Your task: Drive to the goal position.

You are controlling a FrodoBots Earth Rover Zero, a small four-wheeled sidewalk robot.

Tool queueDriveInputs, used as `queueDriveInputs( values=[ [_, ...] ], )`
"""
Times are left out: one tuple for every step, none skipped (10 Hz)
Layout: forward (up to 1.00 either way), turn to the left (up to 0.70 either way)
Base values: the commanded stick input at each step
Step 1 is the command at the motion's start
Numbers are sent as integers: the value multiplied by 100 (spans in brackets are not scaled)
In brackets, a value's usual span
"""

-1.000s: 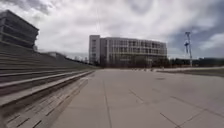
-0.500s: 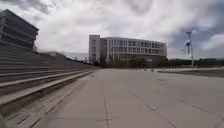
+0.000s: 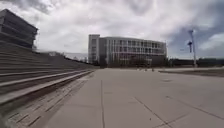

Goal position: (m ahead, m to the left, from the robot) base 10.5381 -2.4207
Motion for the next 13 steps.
queueDriveInputs(
  values=[
    [70, 1],
    [70, 1],
    [70, 1],
    [70, 1],
    [70, 1],
    [70, 1],
    [70, 1],
    [70, 1],
    [70, 1],
    [70, 1],
    [70, 1],
    [70, 1],
    [70, 1]
  ],
)
